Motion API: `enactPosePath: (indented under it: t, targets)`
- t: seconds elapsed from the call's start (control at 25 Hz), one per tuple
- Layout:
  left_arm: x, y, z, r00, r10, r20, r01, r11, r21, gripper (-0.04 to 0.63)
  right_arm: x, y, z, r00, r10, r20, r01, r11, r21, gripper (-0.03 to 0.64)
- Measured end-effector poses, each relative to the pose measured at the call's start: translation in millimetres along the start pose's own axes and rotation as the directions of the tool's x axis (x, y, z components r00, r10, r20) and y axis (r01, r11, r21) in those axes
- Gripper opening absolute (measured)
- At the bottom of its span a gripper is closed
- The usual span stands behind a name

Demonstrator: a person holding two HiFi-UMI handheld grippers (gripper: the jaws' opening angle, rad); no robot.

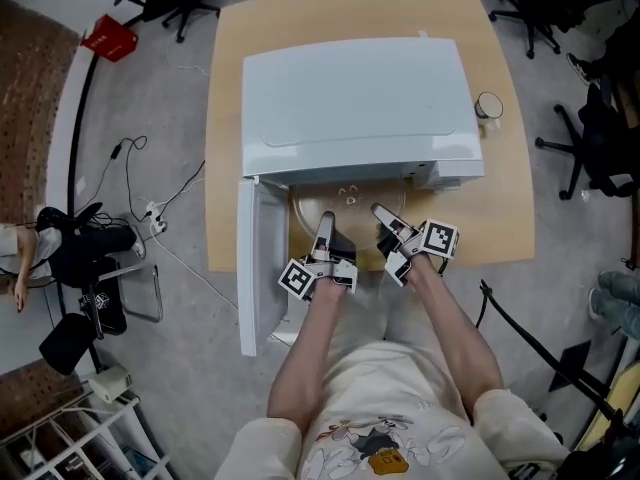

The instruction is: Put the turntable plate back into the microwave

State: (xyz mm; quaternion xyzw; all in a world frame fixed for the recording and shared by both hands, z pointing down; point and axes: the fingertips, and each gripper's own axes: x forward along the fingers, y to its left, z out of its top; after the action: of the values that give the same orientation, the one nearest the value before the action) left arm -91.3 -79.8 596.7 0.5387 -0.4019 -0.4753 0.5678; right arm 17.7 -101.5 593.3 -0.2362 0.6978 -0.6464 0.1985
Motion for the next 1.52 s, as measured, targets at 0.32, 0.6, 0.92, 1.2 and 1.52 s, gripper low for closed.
enactPosePath:
  t: [0.32, 0.6, 0.92, 1.2, 1.52]
  targets:
    - [38.5, 10.8, 20.1, 1.0, 0.021, 0.006, -0.022, 1.0, 0.005, 0.031, 33.7, -18.0, 26.0, 1.0, -0.028, 0.012, 0.028, 1.0, 0.012, 0.052]
    - [60.3, 24.3, 28.1, 0.999, 0.039, 0.005, -0.039, 0.999, -0.031, 0.031, 48.8, -28.6, 42.8, 0.998, -0.042, 0.039, 0.041, 0.999, 0.024, 0.052]
    - [69.7, 23.9, 36.3, 0.999, 0.038, -0.017, -0.038, 0.998, -0.049, 0.035, 57.8, -37.6, 39.1, 0.996, -0.09, 0.02, 0.09, 0.996, -0.005, 0.077]
    - [71.9, 26.5, 34.9, 0.999, 0.04, -0.014, -0.04, 0.997, -0.061, 0.035, 44.4, -24.4, 5.7, 0.999, -0.008, -0.049, 0.012, 0.997, 0.071, 0.173]
    - [73.6, 26.1, 35.7, 0.998, 0.035, -0.048, -0.038, 0.998, -0.056, 0.092, 44.6, -32.3, -3.9, 0.998, -0.06, 0.011, 0.058, 0.991, 0.122, 0.038]
